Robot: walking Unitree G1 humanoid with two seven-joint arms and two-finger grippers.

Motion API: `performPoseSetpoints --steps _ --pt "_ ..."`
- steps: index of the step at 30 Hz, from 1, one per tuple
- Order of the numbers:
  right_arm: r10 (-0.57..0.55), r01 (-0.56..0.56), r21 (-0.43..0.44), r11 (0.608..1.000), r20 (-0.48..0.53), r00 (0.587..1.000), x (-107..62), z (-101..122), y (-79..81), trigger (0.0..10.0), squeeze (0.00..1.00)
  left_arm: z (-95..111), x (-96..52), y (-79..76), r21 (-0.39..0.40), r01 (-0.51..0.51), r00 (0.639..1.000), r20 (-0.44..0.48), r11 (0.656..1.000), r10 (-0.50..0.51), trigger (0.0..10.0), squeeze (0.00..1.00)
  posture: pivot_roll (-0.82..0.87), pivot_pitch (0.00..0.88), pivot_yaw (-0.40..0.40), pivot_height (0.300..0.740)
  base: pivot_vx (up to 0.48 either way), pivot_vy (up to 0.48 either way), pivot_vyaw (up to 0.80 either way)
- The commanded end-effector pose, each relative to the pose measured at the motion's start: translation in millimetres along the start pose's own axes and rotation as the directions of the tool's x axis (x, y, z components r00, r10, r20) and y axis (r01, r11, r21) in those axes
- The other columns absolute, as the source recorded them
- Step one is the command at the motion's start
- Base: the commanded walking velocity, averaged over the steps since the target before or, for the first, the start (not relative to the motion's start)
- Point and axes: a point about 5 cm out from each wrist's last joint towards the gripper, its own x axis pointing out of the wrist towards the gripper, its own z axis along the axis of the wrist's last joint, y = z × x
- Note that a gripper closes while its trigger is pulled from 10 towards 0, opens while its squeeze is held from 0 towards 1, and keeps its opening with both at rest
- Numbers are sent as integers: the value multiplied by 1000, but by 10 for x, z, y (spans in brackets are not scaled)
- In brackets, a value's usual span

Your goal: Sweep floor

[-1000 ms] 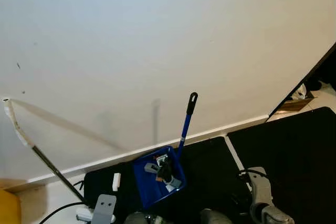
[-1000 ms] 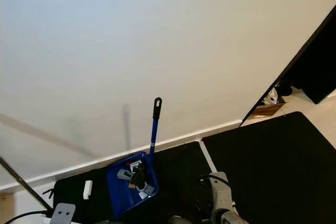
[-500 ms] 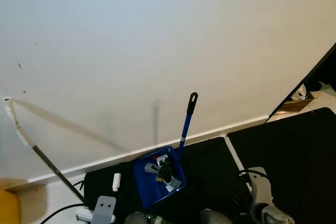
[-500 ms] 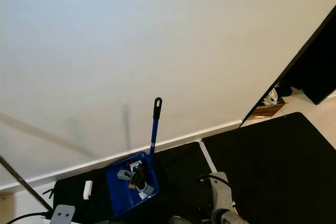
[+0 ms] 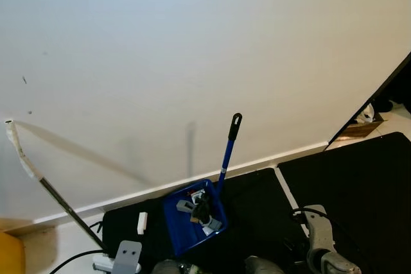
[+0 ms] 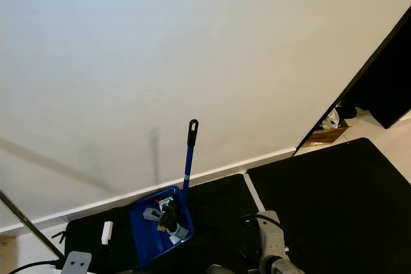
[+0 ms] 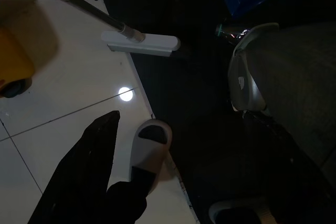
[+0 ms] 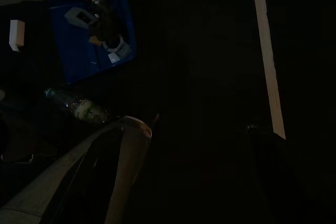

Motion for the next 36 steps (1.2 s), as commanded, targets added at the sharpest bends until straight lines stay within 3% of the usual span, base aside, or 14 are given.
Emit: performPoseSetpoints --steps 1,23,36 --pt "-5 5 -20 1000 -14 1000 -10 -12 -34 10000 0 -47 -15 -66 13 28 999 -17 1000 -27 10000 0 96 27 -69 740 0 0 0" --pt "-8 8 -19 1000 -24 1000 -15 -33 -35 10000 0 -50 -15 -64 5 25 1000 -19 1000 -24 10000 0 96 33 -69 740 0 0 0" --pt "-13 13 9 1000 -21 1000 -4 -53 20 10000 0 -33 -8 -20 53 22 1000 -12 998 -22 10000 0 84 63 -9 740 0 0 0"
